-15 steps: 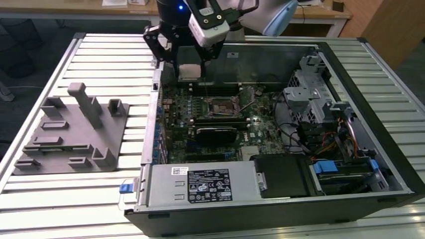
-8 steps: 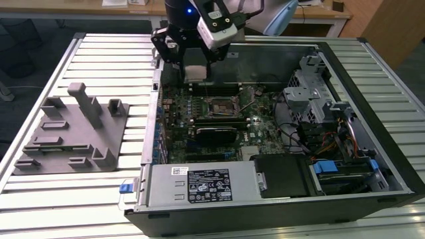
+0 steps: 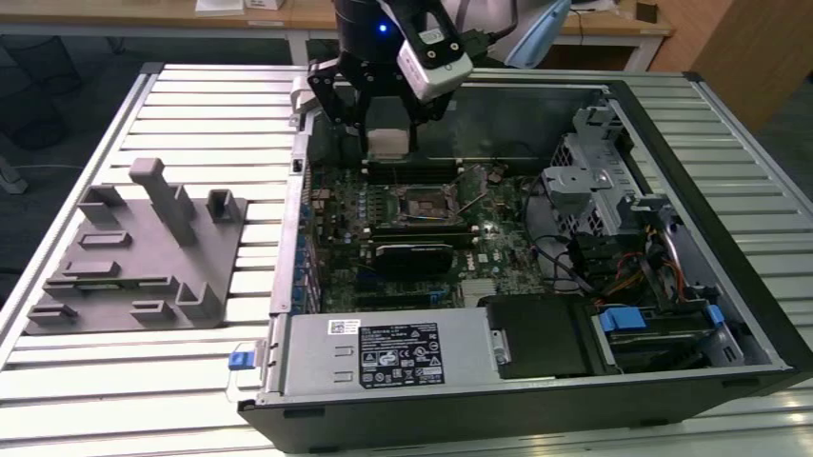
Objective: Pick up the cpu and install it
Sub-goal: 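Pick up the cpu and move it towards the insertion slot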
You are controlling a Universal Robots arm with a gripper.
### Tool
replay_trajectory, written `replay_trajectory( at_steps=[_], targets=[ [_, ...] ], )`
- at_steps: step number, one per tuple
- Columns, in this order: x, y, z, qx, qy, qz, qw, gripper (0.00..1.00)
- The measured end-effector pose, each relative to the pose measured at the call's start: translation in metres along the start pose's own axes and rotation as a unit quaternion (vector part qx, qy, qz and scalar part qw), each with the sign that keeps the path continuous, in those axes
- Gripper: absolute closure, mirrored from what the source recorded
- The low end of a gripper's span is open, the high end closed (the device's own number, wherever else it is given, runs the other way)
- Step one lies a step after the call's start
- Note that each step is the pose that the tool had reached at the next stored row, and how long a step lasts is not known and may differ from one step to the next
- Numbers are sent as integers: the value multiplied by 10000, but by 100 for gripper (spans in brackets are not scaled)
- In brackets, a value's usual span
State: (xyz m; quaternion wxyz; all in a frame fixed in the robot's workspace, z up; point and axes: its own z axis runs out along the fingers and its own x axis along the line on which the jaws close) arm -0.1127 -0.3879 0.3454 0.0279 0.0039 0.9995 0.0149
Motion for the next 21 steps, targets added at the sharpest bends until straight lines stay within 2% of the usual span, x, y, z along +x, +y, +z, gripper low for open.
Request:
replay_trajectory(
  at_steps=[14,21],
  targets=[
    [-249,40,114,5,15,0,10000,45],
    [-357,74,213,16,31,0,10000,45]
  ],
)
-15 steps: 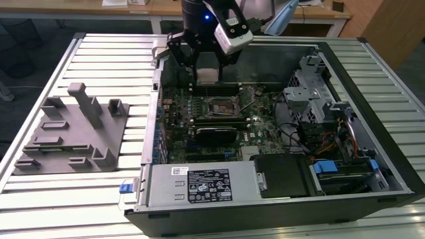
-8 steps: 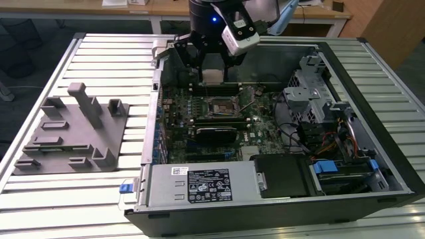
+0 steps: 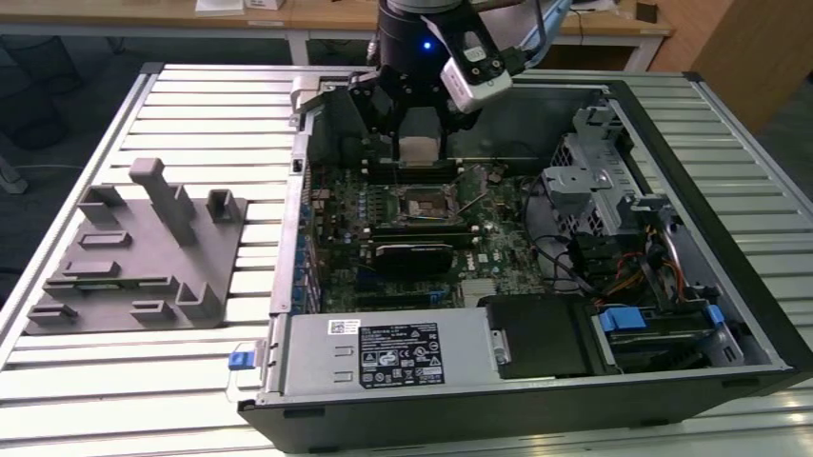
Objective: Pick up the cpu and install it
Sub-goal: 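Pick up the cpu and move it towards the insertion slot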
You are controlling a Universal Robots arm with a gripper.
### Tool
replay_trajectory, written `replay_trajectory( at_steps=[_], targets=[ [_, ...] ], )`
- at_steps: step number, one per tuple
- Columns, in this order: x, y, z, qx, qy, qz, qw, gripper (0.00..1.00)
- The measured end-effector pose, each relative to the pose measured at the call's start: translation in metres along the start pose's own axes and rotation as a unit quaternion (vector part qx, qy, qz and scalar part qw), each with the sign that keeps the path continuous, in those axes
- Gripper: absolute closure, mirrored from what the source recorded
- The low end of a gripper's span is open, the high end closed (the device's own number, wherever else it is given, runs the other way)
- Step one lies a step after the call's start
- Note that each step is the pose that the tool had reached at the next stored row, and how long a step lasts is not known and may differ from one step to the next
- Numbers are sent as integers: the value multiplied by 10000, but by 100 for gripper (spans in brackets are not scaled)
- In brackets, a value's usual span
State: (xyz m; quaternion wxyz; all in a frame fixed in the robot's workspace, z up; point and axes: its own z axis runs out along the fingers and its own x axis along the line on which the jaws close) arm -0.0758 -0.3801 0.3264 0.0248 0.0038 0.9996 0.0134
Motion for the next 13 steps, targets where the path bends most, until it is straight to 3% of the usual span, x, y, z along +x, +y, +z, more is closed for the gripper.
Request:
replay_trajectory(
  at_steps=[13],
  targets=[
    [-92,54,242,6,13,0,10000,45]
  ],
)
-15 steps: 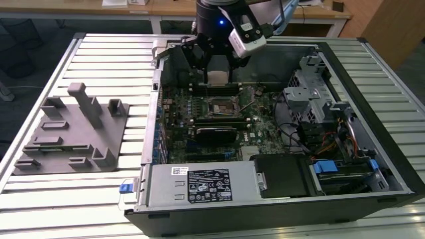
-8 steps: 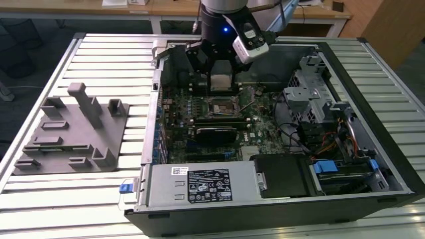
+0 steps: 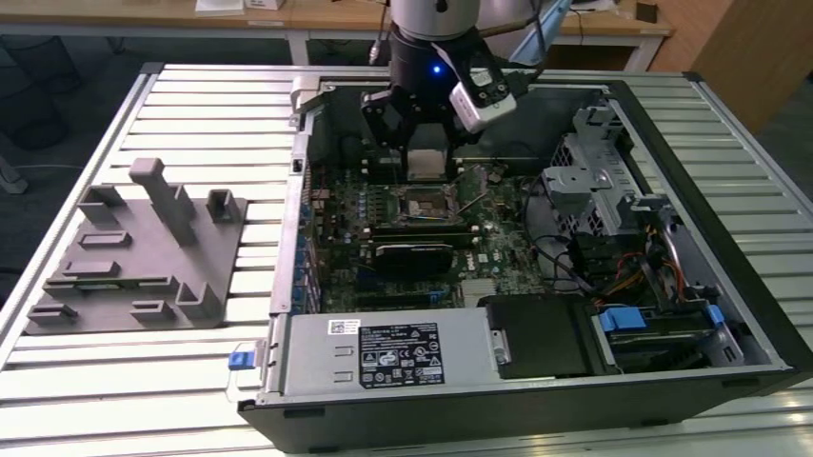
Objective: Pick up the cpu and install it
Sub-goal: 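Pick up the cpu and move it towards the insertion slot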
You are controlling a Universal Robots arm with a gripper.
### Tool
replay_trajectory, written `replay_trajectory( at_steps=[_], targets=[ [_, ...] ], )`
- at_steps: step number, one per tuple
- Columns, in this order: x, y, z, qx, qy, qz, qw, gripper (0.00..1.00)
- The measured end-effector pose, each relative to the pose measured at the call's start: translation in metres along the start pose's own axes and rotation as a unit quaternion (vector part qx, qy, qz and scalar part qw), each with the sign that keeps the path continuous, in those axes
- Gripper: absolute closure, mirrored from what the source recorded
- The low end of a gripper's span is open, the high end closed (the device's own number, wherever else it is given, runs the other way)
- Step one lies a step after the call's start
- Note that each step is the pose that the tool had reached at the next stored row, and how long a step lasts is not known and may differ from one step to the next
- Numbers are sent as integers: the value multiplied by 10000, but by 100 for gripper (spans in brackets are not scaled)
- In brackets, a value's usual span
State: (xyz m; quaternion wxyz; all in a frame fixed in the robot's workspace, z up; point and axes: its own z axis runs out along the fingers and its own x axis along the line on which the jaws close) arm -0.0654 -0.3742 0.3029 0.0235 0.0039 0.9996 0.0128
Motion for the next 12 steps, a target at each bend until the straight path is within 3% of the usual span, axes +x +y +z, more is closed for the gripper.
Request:
replay_trajectory(
  at_steps=[12],
  targets=[
    [-64,76,224,13,7,-1,10000,45]
  ],
)
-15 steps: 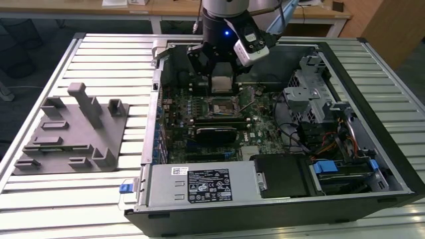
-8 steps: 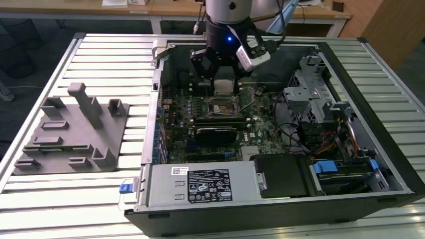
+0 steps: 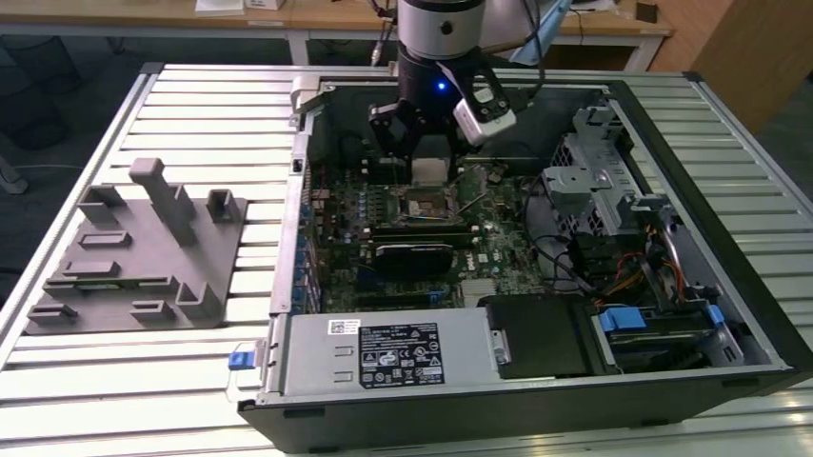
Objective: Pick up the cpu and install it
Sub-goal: 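Pick up the cpu and move it towards the insertion slot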
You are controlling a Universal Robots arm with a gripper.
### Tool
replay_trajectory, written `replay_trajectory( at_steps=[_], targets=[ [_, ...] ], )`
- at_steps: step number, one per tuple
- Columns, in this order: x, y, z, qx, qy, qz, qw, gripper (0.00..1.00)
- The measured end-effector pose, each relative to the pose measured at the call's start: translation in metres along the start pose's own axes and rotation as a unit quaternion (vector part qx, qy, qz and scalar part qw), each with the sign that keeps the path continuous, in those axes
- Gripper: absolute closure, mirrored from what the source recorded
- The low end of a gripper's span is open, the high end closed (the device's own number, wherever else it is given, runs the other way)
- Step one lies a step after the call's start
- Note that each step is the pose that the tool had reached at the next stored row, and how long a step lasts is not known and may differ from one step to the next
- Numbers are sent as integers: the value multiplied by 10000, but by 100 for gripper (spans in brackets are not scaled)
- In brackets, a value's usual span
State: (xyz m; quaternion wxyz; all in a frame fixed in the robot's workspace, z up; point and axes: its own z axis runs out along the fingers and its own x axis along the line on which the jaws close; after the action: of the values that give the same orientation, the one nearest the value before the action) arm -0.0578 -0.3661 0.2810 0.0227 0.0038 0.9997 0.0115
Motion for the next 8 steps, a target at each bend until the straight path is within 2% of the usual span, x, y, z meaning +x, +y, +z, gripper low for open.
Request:
replay_trajectory(
  at_steps=[8],
  targets=[
    [4,81,137,5,-1,0,10000,45]
  ],
)
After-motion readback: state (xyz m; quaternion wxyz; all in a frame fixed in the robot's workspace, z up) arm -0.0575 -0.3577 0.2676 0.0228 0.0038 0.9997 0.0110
